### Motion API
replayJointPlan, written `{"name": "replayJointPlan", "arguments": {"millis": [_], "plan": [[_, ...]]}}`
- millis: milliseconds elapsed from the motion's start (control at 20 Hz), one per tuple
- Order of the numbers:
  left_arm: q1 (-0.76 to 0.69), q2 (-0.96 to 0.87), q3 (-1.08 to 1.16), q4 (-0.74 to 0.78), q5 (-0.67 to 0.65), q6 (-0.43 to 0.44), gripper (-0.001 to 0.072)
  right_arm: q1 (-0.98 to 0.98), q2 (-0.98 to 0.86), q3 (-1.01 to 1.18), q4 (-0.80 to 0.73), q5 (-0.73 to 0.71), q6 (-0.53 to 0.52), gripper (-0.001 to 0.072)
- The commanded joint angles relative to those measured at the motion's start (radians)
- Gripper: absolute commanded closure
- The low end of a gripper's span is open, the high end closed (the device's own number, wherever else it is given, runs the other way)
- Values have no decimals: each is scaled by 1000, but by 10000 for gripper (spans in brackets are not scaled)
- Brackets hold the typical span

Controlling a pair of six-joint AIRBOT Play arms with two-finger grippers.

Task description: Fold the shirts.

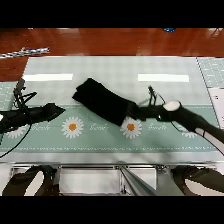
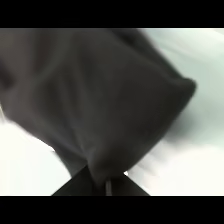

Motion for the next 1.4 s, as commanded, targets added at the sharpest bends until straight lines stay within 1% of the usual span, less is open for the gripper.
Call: {"name": "replayJointPlan", "arguments": {"millis": [0, 100, 200, 400, 600, 750, 800, 850, 950, 1050, 1100, 1150, 1250, 1350], "plan": [[-1, 0, 0, 0, 0, 0, 688, -4, -37, 287, -145, 53, 34, 688], [-1, 0, 0, 1, 0, 0, 688, -53, -37, 471, -286, 129, 130, 688], [-1, 0, 0, 1, 8, 0, 688, -125, -37, 642, -335, 231, 149, 689], [-1, 0, 0, 0, 16, 0, 688, -320, -37, 906, -452, 446, 259, 689], [-1, 0, 0, 0, 15, 0, 688, -570, -36, 1055, -452, 650, 299, 688], [-1, 0, 0, -2, 15, -6, 688, -767, -16, 1081, -415, 745, 327, 688], [-1, 0, 0, -39, 16, -35, 688, -821, -11, 1081, -428, 790, 332, 688], [-1, 0, 1, -100, 33, -29, 688, -868, -7, 1080, -448, 834, 342, 688], [-1, 0, 1, -195, 109, -22, 688, -953, 5, 1080, -491, 902, 341, 688], [-1, 0, 1, -235, 158, 47, 688, -1025, 23, 1080, -546, 956, 341, 690], [-1, 0, 1, -235, 159, 53, 688, -1055, 31, 1080, -572, 990, 335, 690], [-1, 0, 1, -235, 159, 53, 688, -1078, 43, 1078, -608, 1035, 328, 690], [-1, 0, 1, -235, 165, 60, 688, -1119, 102, 1039, -739, 1078, 335, 691], [-1, 0, 1, -235, 182, 93, 688, -1166, 185, 949, -884, 1120, 334, 691]]}}
